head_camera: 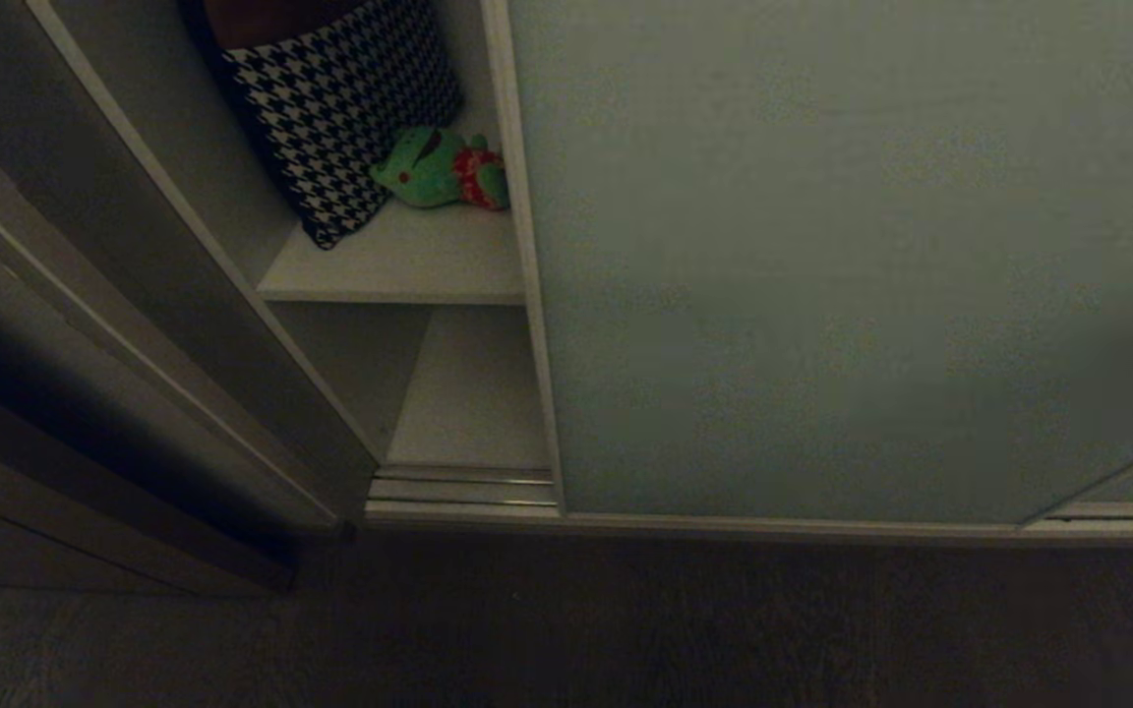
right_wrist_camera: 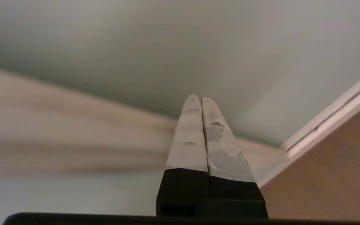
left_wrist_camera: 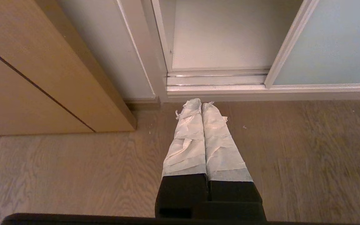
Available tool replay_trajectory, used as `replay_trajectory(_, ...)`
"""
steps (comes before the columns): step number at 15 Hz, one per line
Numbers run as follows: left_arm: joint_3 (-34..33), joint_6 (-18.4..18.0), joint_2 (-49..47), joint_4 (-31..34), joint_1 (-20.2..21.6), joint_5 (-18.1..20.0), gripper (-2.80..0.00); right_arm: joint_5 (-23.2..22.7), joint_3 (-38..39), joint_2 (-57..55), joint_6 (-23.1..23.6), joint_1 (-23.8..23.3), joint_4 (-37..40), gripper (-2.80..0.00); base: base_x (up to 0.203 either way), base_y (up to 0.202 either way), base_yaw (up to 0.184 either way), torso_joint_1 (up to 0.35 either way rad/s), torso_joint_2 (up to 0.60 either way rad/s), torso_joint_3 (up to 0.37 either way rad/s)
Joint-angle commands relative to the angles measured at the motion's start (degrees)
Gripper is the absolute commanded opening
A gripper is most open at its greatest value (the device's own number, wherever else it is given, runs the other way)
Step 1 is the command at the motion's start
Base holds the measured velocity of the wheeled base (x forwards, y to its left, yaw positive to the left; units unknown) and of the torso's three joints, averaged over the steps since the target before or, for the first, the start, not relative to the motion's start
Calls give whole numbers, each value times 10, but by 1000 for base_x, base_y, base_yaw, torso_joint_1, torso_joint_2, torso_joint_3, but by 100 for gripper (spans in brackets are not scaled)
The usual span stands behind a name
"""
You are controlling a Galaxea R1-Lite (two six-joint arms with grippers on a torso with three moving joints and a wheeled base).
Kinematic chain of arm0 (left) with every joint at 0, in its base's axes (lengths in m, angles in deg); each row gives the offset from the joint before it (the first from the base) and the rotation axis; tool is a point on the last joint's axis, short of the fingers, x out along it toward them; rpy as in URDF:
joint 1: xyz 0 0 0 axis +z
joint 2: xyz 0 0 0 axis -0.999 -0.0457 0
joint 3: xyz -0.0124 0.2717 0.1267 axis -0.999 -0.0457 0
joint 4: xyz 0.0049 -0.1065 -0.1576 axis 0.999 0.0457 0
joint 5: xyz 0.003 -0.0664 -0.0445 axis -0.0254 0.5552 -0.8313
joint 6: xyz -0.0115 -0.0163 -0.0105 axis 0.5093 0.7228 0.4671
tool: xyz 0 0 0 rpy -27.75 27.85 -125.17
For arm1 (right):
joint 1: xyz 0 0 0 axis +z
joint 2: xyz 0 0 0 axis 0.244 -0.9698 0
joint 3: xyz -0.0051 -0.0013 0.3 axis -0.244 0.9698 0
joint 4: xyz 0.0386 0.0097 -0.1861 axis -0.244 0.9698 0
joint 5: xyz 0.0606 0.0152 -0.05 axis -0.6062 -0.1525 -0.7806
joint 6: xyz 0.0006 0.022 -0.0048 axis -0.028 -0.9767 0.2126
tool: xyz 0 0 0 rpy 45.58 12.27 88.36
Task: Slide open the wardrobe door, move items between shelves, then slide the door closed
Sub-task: Close the door
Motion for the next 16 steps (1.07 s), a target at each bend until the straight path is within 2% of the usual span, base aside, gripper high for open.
replay_trajectory(1,0,0,-1,0,0,0,-280,13,3,-8,-3,9,-15,-280,0,0,0,0,0,0)
replay_trajectory(7,0,0,-1,0,0,0,-280,17,3,-13,-3,14,-18,-280,0,0,0,0,0,0)
replay_trajectory(14,0,0,-1,0,0,0,-280,18,7,0,-3,45,-23,-280,0,0,0,0,0,0)
replay_trajectory(16,0,0,-1,0,0,0,-280,16,36,26,-3,48,-25,-280,0,0,0,0,0,0)
